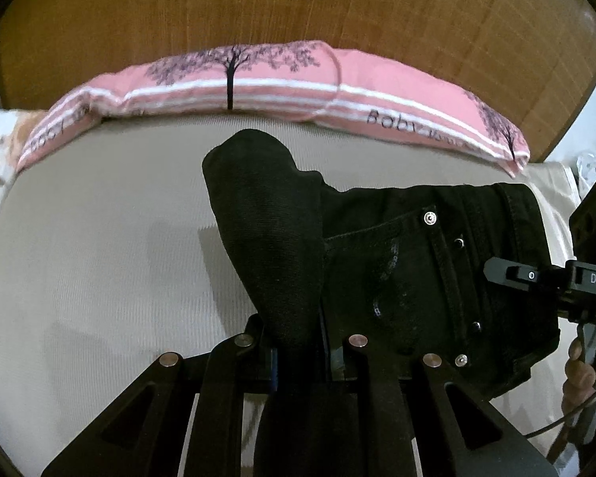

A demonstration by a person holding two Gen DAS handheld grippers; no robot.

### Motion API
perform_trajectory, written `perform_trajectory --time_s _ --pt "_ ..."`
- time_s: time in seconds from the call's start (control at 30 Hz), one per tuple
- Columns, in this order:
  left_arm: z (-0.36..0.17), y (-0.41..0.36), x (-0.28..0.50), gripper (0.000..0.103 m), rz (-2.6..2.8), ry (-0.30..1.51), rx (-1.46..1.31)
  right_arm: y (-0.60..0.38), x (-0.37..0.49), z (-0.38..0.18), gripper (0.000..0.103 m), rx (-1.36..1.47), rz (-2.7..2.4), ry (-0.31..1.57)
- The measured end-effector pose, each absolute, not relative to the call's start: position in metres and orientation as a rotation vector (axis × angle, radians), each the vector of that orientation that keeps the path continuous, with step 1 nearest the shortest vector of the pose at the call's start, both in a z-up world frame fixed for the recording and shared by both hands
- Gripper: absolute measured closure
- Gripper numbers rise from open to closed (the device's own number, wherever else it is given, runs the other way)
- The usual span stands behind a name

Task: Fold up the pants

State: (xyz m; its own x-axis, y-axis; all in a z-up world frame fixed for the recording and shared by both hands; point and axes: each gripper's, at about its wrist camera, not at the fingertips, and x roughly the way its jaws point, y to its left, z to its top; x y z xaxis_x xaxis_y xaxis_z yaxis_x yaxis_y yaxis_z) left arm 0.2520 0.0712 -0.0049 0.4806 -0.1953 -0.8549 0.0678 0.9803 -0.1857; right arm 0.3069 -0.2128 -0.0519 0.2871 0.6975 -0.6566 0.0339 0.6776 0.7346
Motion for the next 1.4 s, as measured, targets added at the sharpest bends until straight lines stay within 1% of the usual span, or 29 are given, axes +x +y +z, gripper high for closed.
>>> perform_trajectory --time_s 0.23,0.37,0.43,0.47,0.53,0.6,0.67,0.73,0.87,0.93,1.0,1.3,1.4 --pt "-0.013 0.077 0.301 0.088 -0.133 1.03 -0.104 -0.208 0.352 -0.057 0.073 0.716 0.48 1.188" --pt "-0.04 0.079 0.316 0.086 -0.113 1.071 -0.076 -0.208 0.364 -0.075 0.073 0.691 0.432 1.196" --pt "-0.058 0.081 0.317 0.075 -0.084 1.085 -0.053 -0.207 0.364 -0.085 0.071 0.646 0.383 1.207" --pt "-0.063 0.082 0.316 0.072 -0.082 1.087 -0.051 -0.207 0.363 -0.09 0.069 0.619 0.361 1.213" --pt "-0.071 0.083 0.314 0.061 -0.069 1.067 -0.027 -0.204 0.36 -0.094 0.06 0.551 0.323 1.213" --pt "-0.072 0.082 0.312 0.059 -0.059 1.044 -0.004 -0.202 0.36 -0.095 0.054 0.515 0.305 1.201" --pt "-0.071 0.081 0.311 0.054 -0.041 1.041 0.006 -0.198 0.359 -0.095 0.05 0.476 0.288 1.202" --pt "-0.071 0.083 0.311 0.044 -0.015 1.04 0.007 -0.194 0.359 -0.093 0.048 0.429 0.273 1.197" --pt "-0.067 0.083 0.3 0.034 0.005 1.049 0.011 -0.186 0.345 -0.087 0.041 0.328 0.235 1.194" --pt "-0.065 0.083 0.288 0.032 0.004 1.059 0.019 -0.186 0.335 -0.083 0.04 0.297 0.212 1.18" --pt "-0.061 0.082 0.274 0.032 0.007 1.054 0.022 -0.189 0.325 -0.081 0.033 0.291 0.194 1.18" --pt "-0.031 0.078 0.191 0.03 0.08 0.997 0.031 -0.187 0.262 -0.053 0.032 0.251 0.174 1.13" --pt "-0.02 0.075 0.166 0.025 0.114 0.973 0.035 -0.18 0.239 -0.04 0.029 0.239 0.165 1.097"
